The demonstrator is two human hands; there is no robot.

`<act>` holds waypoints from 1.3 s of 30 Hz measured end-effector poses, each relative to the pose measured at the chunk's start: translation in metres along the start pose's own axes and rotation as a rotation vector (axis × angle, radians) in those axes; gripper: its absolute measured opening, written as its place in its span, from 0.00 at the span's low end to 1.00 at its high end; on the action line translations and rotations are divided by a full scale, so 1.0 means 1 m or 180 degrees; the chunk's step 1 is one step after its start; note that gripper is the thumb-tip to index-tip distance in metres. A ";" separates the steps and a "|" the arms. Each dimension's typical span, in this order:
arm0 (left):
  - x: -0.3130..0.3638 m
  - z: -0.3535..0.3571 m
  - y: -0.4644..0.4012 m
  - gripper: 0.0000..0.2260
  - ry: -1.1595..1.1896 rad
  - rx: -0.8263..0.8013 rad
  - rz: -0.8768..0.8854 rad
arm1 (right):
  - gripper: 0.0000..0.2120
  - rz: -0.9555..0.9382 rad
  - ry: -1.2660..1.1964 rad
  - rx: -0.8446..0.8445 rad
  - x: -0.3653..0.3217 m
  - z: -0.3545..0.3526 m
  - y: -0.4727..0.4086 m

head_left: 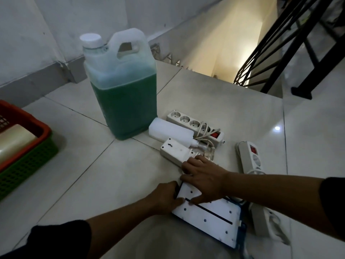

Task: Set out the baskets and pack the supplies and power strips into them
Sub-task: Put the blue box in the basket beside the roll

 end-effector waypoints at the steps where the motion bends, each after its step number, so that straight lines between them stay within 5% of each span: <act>1: -0.002 0.000 0.000 0.17 0.0127 0.0045 -0.0053 | 0.35 -0.0017 0.0025 0.0010 0.000 0.000 -0.001; 7: -0.013 -0.019 0.022 0.11 0.0344 0.0429 0.0019 | 0.39 0.0096 -0.0183 0.0144 -0.004 -0.010 -0.012; 13: -0.091 -0.113 0.085 0.08 0.0477 0.1665 -0.0333 | 0.45 0.0415 -0.0983 0.0229 0.003 -0.030 -0.046; 19: -0.180 -0.188 0.197 0.09 0.1217 0.3150 -0.0726 | 0.32 0.0718 -0.3387 0.0406 -0.018 -0.072 -0.103; 26: -0.224 -0.236 0.279 0.09 0.1795 0.3897 -0.0652 | 0.23 0.0454 -0.5465 0.0562 -0.079 -0.147 -0.178; 30: -0.260 -0.248 0.297 0.11 0.2622 0.3998 -0.0748 | 0.27 0.0261 -0.5301 0.0904 -0.092 -0.191 -0.211; 34: -0.278 -0.257 0.304 0.24 0.4012 0.3700 -0.0387 | 0.27 -0.0037 -0.4050 0.1716 -0.106 -0.248 -0.237; 37: -0.295 -0.279 0.327 0.21 0.3884 0.3918 -0.0240 | 0.24 -0.0446 -0.3294 0.2201 -0.126 -0.284 -0.249; 39: -0.311 -0.295 0.345 0.25 0.3081 0.4170 -0.0277 | 0.24 -0.0706 -0.2809 0.2501 -0.144 -0.303 -0.261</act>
Point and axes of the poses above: each hand's wrist, its own y-axis away from the middle knuckle, its own z-axis out of the palm, x = y × z, the point moved 10 cm from there along -y, towards the middle knuckle
